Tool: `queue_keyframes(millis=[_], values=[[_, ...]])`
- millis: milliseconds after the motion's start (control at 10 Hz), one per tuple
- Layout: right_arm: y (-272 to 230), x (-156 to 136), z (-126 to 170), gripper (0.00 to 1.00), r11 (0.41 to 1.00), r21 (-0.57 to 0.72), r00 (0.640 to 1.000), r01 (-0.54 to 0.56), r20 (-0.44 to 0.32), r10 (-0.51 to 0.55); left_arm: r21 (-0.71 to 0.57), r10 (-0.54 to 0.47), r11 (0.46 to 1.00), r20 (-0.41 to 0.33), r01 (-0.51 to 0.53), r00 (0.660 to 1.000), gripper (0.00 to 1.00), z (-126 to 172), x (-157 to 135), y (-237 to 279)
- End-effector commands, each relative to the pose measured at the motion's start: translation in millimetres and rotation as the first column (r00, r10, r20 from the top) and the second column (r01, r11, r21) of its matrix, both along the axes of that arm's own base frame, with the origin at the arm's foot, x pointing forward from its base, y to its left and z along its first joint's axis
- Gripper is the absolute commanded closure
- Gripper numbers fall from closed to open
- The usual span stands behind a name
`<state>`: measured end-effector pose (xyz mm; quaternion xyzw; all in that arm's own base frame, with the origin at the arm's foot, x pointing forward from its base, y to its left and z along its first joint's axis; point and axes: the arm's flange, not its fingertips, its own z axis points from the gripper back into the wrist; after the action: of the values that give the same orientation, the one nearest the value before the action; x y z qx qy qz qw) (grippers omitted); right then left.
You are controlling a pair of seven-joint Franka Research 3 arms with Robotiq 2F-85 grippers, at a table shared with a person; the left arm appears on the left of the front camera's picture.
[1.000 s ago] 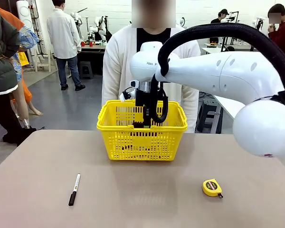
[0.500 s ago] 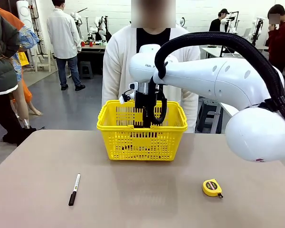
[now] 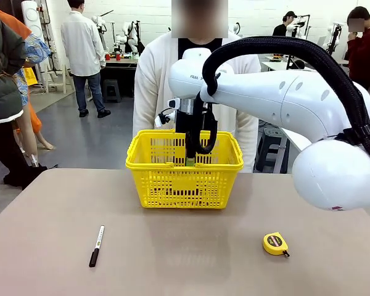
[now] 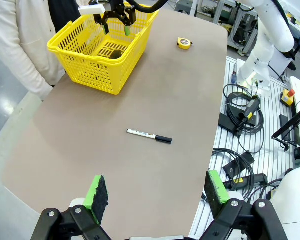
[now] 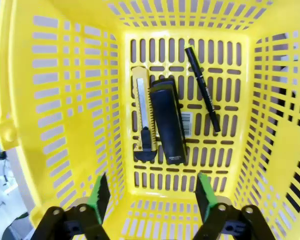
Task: Place the items the person wants into the basket.
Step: Pick up the item the person points to and place it in the Market Basket.
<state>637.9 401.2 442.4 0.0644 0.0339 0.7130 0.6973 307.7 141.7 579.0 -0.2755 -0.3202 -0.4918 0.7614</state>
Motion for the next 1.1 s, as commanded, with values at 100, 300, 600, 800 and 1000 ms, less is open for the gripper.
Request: queue_keyframes(millis=[100, 300, 600, 800, 1000], values=[[-0.7, -3.7, 32.7, 0.0, 0.999, -0.039, 1.0, 0.013, 0.017, -0.012, -0.01, -0.014, 1.0, 0.022, 0.015, 1.0, 0.0, -1.3, -0.4, 1.9], [-24.2, -44.3, 69.7, 0.0, 0.994, -0.06, 0.996, 0.091, 0.013, -0.09, -0.01, -0.014, 1.0, 0.022, 0.015, 1.0, 0.0, -1.3, -0.4, 1.9], [-73.0, -122.5, 108.0, 0.0, 0.976, -0.065, 0.978, 0.207, 0.055, -0.203, -0.01, -0.014, 1.0, 0.022, 0.015, 1.0, 0.0, -1.3, -0.4, 1.9], [-120.2, -157.3, 122.5, 0.0, 0.941, -0.041, 0.94, 0.337, 0.062, -0.334, -0.01, -0.014, 1.0, 0.022, 0.015, 1.0, 0.0, -1.3, -0.4, 1.9], [-166.3, -180.3, 128.4, 0.0, 0.896, -0.017, 0.896, 0.443, 0.053, -0.441, -0.01, -0.014, 1.0, 0.022, 0.015, 1.0, 0.0, -1.3, -0.4, 1.9]])
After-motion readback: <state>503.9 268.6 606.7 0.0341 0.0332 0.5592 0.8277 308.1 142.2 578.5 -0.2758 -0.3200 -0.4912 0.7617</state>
